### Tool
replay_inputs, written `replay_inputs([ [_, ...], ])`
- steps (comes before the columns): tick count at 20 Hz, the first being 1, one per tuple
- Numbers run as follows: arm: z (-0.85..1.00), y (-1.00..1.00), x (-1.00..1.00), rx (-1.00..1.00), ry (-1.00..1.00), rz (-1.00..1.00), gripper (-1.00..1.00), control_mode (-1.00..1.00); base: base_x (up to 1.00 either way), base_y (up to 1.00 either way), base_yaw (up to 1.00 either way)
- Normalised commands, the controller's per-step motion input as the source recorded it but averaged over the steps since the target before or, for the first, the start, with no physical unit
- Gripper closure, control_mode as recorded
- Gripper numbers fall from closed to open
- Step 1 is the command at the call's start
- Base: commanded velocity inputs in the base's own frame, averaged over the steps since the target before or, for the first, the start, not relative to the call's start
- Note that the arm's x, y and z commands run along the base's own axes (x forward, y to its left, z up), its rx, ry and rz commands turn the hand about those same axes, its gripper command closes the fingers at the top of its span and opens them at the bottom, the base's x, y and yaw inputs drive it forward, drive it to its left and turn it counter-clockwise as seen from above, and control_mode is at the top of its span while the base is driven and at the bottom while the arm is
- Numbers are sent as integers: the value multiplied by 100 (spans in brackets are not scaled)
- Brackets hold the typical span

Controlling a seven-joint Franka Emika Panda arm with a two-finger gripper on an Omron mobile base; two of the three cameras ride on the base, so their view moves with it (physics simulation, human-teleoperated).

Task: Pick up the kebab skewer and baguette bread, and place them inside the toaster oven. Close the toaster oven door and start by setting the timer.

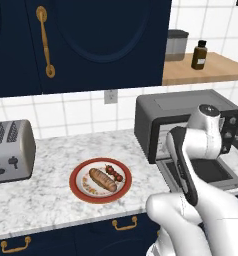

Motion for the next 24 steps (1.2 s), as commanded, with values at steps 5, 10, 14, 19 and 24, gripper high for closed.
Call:
replay_inputs([
  [5, 0, 100, -1, 0, 6, 16, -100, -100, 0, 0, 0],
  [10, 0, 100, 0, -1, 9, 15, -100, -100, 0, 0, 0],
  [14, 0, 100, 2, -2, 14, 14, -100, -100, 0, 0, 0],
  [19, -1, 100, 1, 0, 15, 16, -100, -100, 0, 0, 0],
  [24, -9, 49, 19, 0, 8, 6, -100, -100, 0, 0, 0],
])
